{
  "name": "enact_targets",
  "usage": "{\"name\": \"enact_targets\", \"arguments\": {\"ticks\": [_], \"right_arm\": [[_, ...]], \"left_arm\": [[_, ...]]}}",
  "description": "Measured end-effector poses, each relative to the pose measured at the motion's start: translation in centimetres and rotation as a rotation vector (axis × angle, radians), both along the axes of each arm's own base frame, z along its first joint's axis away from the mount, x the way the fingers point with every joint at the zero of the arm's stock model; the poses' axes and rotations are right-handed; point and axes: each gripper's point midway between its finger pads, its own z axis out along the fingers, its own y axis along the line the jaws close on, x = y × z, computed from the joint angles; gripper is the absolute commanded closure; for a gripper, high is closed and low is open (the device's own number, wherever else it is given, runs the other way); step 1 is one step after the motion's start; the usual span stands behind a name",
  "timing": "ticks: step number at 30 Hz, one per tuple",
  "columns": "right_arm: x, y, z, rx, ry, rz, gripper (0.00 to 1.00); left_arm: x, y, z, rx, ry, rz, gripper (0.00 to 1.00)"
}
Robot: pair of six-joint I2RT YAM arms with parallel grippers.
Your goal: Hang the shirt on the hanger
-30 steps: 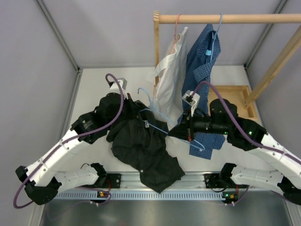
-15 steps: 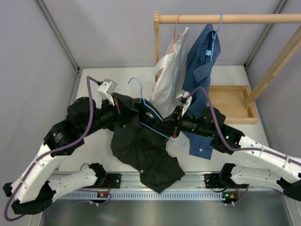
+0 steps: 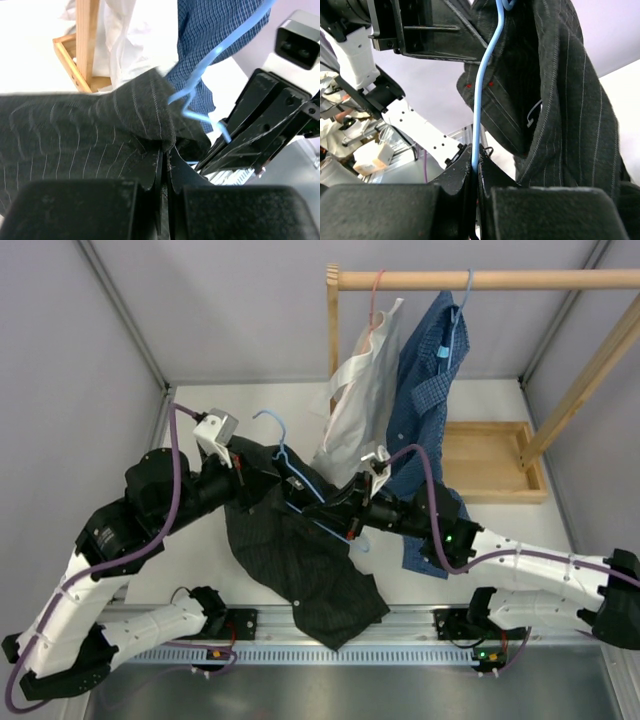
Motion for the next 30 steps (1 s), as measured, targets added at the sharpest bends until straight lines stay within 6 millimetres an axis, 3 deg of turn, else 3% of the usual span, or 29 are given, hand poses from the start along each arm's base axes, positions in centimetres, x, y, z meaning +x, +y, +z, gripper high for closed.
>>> {"name": "enact_targets", "arguments": {"ticks": [6, 13, 14, 15, 17, 19, 24, 30], "right_arm": [[-0.2, 1.9, -0.4, 0.029, -0.020, -0.006, 1.00], [1.1, 1.2, 0.1, 0.110, -0.041, -0.102, 1.00], [1.2, 1.1, -0.1, 0.119, -0.044, -0.112, 1.00], [1.3, 0.9, -0.2, 0.136, -0.052, -0.121, 1.00], [1.4, 0.7, 0.0, 0.163, -0.061, -0.130, 1.00], [1.5, 0.5, 0.4, 0.205, -0.073, -0.141, 1.00], [1.5, -0.1, 1.2, 0.281, -0.094, -0.155, 1.00], [1.3, -1.1, 1.6, 0.309, -0.103, -0.166, 1.00]], "left_arm": [[-0.7, -1.0, -0.6, 0.030, 0.002, -0.087, 1.00], [-0.6, -1.6, -1.0, 0.052, 0.000, -0.117, 0.98], [-0.7, -1.7, -1.0, 0.057, -0.002, -0.128, 0.93], [-0.8, -1.8, -0.9, 0.062, -0.006, -0.140, 0.71], [-1.0, -2.2, -0.2, 0.064, -0.027, -0.178, 0.40], [-1.4, -2.9, 0.8, 0.066, -0.058, -0.240, 0.23], [-2.1, -3.5, 3.3, 0.080, -0.169, -0.335, 0.18], [-0.7, -1.2, 6.8, 0.131, -0.370, -0.233, 0.18]]}}
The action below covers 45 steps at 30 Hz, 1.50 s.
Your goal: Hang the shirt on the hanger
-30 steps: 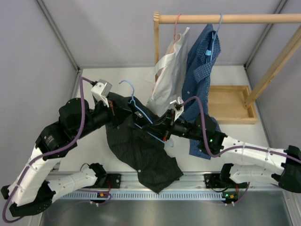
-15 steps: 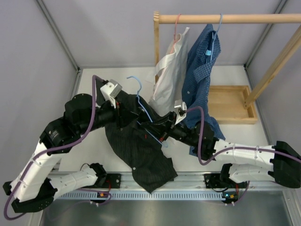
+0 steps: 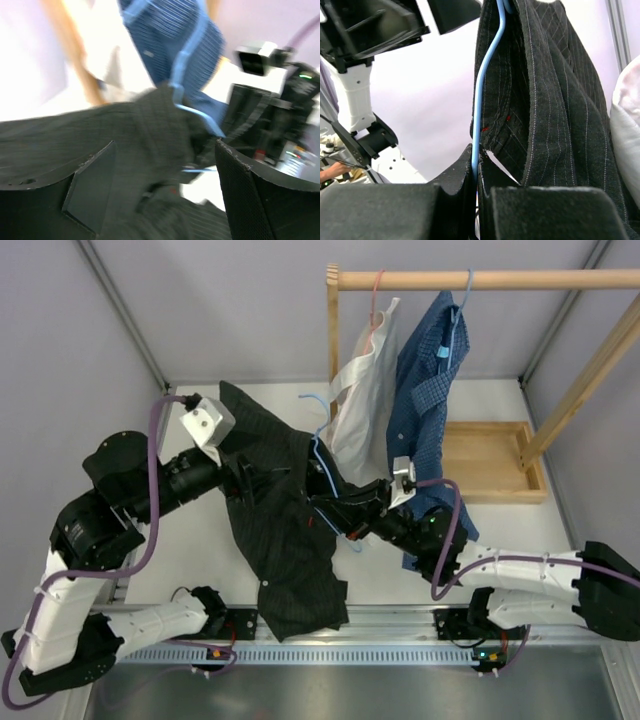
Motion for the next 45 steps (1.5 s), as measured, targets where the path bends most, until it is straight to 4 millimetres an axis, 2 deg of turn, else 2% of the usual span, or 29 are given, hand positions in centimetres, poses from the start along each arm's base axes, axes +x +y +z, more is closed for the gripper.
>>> {"name": "enact_targets", "arguments": {"ticks": [3, 5, 8, 12, 15, 22, 30, 39, 45], "right_arm": [[-0.4, -0.9, 0.6, -0.002, 0.002, 0.000, 1.00], [-0.8, -1.9, 1.0, 0.018, -0.001, 0.000, 1.00], [-1.1, -2.7, 1.2, 0.021, 0.003, -0.003, 1.00], [-1.3, -2.8, 0.7, -0.023, 0.014, 0.005, 1.00], [-1.4, -2.5, 0.3, -0.069, 0.018, 0.012, 1.00], [-2.6, -2.8, 0.8, -0.127, -0.021, 0.051, 1.00], [-4.2, -2.9, 0.9, -0.195, -0.071, 0.119, 1.00], [-5.1, -4.0, 1.5, -0.192, -0.103, 0.135, 1.00], [-5.3, -4.1, 1.1, -0.212, -0.104, 0.143, 1.00]], "left_arm": [[1.5, 1.0, 1.3, 0.011, -0.104, 0.078, 0.18], [2.2, 0.6, 1.7, 0.031, -0.149, 0.078, 0.18], [3.0, -0.6, 1.0, 0.101, -0.209, 0.031, 0.19], [3.3, -2.4, -1.5, 0.206, -0.250, -0.082, 0.21], [2.5, -3.5, -2.3, 0.234, -0.259, -0.176, 0.22], [-0.3, -3.9, -1.7, 0.241, -0.302, -0.337, 0.27], [-1.5, -4.4, -2.8, 0.270, -0.281, -0.435, 0.29], [-2.5, -3.3, -0.8, 0.249, -0.321, -0.426, 0.34], [-3.6, -2.1, 0.9, 0.222, -0.385, -0.414, 0.34]]}}
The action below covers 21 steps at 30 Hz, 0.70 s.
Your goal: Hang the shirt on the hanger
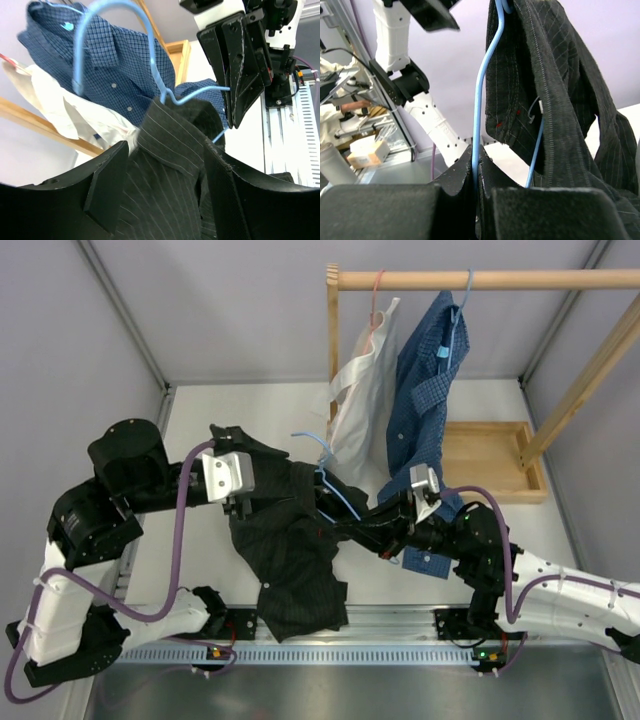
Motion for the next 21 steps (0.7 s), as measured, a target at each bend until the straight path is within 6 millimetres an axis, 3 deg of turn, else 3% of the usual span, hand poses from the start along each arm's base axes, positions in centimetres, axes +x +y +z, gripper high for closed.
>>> {"name": "enact_targets", "arguments": {"ticks": [8, 12, 13, 18, 19, 21], "right_arm": [[-0.6, 0.1, -0.4, -0.019, -0.006, 0.036, 1.00], [-0.9, 0.2, -0.5, -0.021, -0.012, 0.050, 1.00], [-1.0, 0.2, -0.5, -0.022, -0.014, 0.057, 1.00], [-1.1, 0.2, -0.6, -0.026, -0.013, 0.064, 1.00], [-1.1, 0.2, -0.6, -0.028, -0.008, 0.063, 1.00], [-1.0, 0.3, -0.9, -0.040, 0.003, 0.061, 1.00]], "left_arm": [[0.7, 0.0, 1.5, -0.023, -0.043, 0.026, 0.36], [1.3, -0.7, 0.2, 0.017, -0.028, 0.015, 0.49], [1.5, -1.0, -0.3, 0.031, -0.018, 0.010, 0.60], [2.0, -2.3, -2.2, 0.087, 0.019, -0.031, 0.79], [1.9, -2.3, -2.4, 0.094, 0.026, -0.036, 0.87], [1.5, -2.3, -2.9, 0.108, 0.036, -0.056, 0.89]]}}
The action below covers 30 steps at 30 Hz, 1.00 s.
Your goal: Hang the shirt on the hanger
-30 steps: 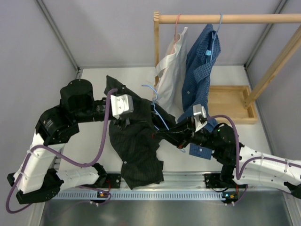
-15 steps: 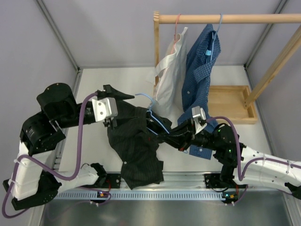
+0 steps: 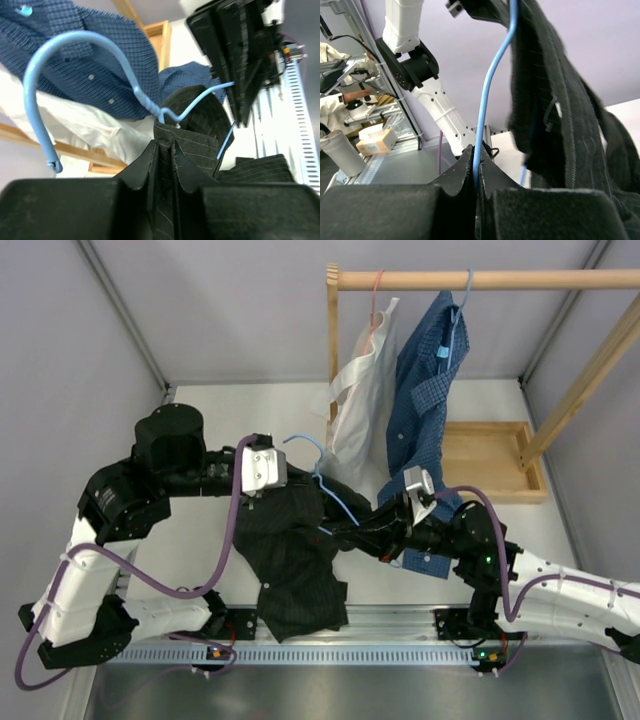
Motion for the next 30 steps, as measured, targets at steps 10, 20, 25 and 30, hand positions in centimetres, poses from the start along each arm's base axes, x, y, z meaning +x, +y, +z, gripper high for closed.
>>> {"name": "enact_targets", "arguments": {"ticks": [10, 20, 25, 30], "right_arm": [[-1.0, 0.5, 0.5, -0.013, -0.025, 0.066, 1.00], [-1.0, 0.6, 0.1, -0.039, -0.029, 0.066, 0.98], [-0.8, 0.3, 1.9, -0.003, -0.053, 0.042, 0.25], [0.3, -1.8, 4.0, 0.032, -0.075, -0.070, 0.01]], "left_arm": [[-2.5, 0.4, 0.0, -0.031, 0.037, -0.080, 0.73], [-2.6, 0.3, -0.9, -0.012, 0.089, -0.077, 1.00], [-2.8, 0.5, -0.8, -0.013, 0.089, -0.071, 1.00], [-2.4, 0.9, -0.6, -0.021, 0.079, -0.032, 1.00]]}}
